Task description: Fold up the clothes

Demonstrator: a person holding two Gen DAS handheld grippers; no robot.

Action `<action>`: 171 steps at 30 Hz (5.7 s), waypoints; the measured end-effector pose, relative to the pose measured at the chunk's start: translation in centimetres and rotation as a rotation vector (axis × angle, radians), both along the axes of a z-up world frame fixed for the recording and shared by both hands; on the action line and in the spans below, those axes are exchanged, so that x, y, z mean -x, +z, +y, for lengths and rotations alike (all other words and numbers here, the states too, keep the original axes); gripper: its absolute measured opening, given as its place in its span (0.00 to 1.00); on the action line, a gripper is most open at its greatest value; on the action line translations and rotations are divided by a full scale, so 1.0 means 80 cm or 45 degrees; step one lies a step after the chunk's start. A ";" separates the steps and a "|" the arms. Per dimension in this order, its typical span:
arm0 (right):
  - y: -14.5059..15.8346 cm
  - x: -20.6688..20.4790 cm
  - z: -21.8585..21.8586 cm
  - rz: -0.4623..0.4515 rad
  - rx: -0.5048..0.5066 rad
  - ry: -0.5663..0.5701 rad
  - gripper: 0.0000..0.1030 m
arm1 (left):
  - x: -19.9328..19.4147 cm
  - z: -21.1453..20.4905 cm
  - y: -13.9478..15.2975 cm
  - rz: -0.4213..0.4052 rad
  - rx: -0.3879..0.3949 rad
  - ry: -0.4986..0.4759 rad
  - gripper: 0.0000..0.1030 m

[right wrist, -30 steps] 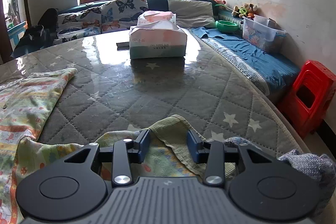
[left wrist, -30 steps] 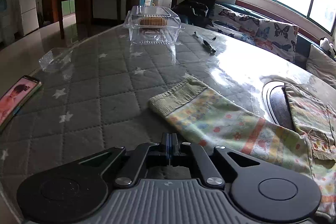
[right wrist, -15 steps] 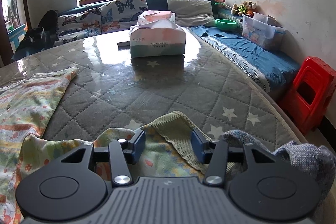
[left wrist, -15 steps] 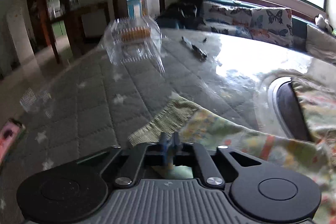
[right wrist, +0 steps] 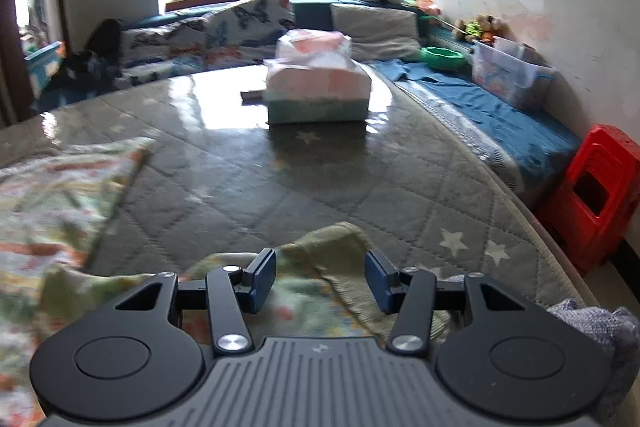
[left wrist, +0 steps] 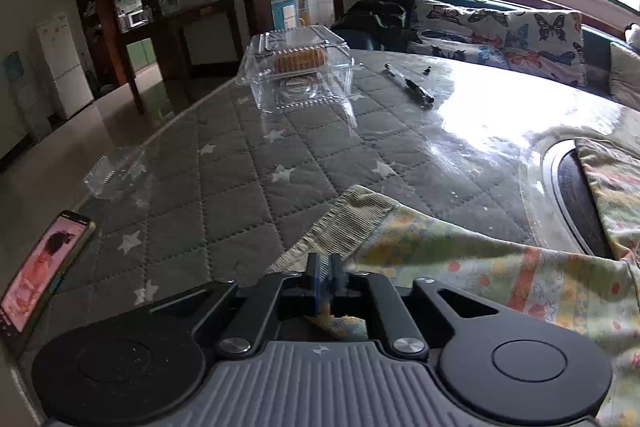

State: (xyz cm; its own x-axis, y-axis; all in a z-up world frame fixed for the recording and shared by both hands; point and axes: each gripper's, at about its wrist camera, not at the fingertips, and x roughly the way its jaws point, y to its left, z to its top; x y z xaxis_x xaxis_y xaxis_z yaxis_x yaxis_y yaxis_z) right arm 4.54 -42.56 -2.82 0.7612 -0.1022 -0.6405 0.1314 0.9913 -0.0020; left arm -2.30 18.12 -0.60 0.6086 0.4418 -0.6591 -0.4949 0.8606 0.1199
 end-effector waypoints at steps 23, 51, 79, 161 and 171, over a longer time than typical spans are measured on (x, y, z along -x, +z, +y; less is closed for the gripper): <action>0.034 0.085 0.290 0.126 -0.096 1.151 0.34 | 0.017 -0.218 0.010 -0.028 0.245 -0.852 0.27; 0.051 0.084 0.243 0.061 -0.238 0.990 0.05 | 0.058 -0.311 0.008 0.061 0.176 -1.359 0.40; 0.055 0.093 0.249 0.058 -0.216 1.030 0.05 | 0.044 -0.254 0.030 -0.143 0.323 -1.261 0.09; -0.012 -0.010 -0.049 -0.051 -0.124 -0.019 0.30 | 0.023 -0.315 -0.010 0.018 0.443 -1.355 0.37; -0.020 -0.024 -0.059 -0.042 -0.088 0.026 0.21 | 0.023 -0.318 -0.010 0.024 0.428 -1.357 0.38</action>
